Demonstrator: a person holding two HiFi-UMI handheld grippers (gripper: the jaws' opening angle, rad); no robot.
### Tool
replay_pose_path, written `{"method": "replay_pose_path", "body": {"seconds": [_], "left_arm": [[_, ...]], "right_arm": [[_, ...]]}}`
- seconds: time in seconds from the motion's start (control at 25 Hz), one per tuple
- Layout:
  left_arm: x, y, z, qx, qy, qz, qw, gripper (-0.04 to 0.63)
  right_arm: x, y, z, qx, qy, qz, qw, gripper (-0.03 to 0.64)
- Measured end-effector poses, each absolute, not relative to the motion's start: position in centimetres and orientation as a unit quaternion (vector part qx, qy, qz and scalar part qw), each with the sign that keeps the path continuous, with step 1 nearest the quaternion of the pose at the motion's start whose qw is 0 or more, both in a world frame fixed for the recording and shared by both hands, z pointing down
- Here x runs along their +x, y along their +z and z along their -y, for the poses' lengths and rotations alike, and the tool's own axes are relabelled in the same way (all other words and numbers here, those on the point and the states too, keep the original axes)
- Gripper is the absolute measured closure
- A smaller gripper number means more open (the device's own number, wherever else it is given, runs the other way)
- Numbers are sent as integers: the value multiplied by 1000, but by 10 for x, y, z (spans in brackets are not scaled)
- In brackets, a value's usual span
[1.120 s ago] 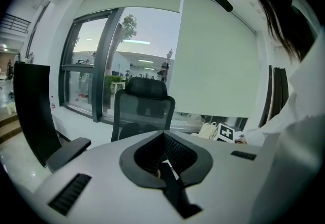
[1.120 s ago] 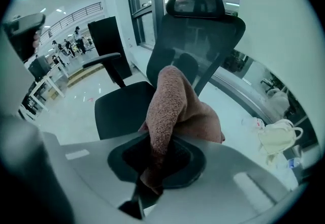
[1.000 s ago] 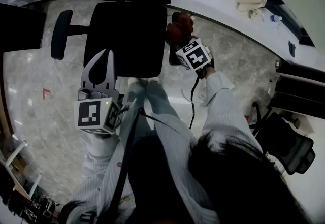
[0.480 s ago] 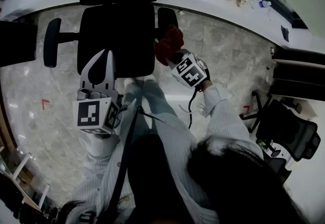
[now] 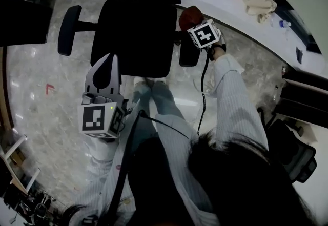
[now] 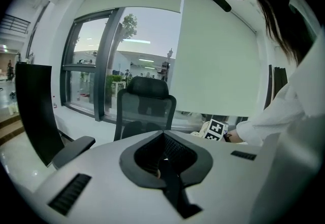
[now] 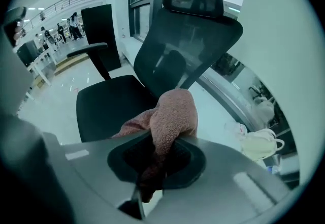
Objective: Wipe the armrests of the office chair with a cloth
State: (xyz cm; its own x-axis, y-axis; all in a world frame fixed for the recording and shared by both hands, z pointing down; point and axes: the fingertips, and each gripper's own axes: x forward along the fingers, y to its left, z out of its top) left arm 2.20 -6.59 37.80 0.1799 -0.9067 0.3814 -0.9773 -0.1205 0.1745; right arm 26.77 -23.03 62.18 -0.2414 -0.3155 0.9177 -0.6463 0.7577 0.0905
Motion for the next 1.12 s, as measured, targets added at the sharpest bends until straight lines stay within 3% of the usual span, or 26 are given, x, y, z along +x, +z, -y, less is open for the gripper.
{"method": "replay_pose_path", "body": {"seconds": [0.24,0.76,1.12], "left_arm": [[-1,379,63,730,88,648,200,592],[54,348,72,772,60,608,176,592],[70,337,52,775,72,605,164,592]], "right_arm": [[256,626,241,316,163,756,549,583],[253,588,54,211,180,811,515,583],[264,582,28,242,196,824,473,583]]}}
